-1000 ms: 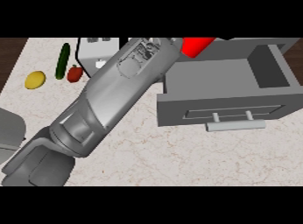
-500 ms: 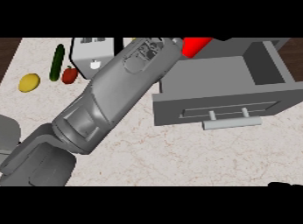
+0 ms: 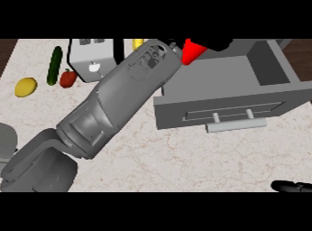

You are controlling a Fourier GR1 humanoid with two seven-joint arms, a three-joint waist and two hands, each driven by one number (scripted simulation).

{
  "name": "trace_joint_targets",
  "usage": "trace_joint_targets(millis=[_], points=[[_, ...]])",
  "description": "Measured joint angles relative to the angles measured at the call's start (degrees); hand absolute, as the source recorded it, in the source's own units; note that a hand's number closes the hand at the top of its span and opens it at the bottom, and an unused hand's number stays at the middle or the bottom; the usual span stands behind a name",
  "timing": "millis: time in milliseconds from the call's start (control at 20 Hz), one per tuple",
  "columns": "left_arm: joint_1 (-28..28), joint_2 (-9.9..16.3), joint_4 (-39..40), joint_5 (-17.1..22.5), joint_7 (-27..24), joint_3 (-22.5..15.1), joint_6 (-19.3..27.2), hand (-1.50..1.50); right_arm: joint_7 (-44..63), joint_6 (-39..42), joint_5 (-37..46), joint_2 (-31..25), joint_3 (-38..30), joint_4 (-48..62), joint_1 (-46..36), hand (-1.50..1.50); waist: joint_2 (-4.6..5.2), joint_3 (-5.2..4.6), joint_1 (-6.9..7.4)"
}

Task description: Pick up the can, place it into the drawer and close the drawer

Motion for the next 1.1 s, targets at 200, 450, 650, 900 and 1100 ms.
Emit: trace_joint_targets(millis=[200,450,650,900,1100], points=[[1.6,0.0,0.7,0.6,-1.9,-2.2,1.0,-1.50,0.4,-0.5,0.7,0.0,0.4,0.0,-1.0,-1.50,0.11,-0.01,-0.35],[2.1,0.0,1.6,1.9,-2.4,-3.9,3.1,-1.50,0.5,-0.4,0.8,0.0,0.9,0.2,-1.6,-1.50,0.26,0.00,-0.93],[2.0,0.0,1.9,3.0,-2.4,-4.8,5.5,-1.50,0.8,-0.5,1.3,0.4,2.0,-0.5,-1.4,-1.50,0.28,-0.01,-1.37],[2.9,0.0,1.6,4.6,-3.4,-5.7,7.5,-1.50,0.2,-0.1,1.3,0.2,1.7,-1.1,-0.8,-1.50,0.31,-0.01,-1.59],[2.9,0.0,1.5,6.4,-4.4,-5.2,8.4,-1.50,-0.2,-0.2,3.5,-1.0,1.8,-3.3,-0.7,-1.50,0.26,-0.04,-1.48]])
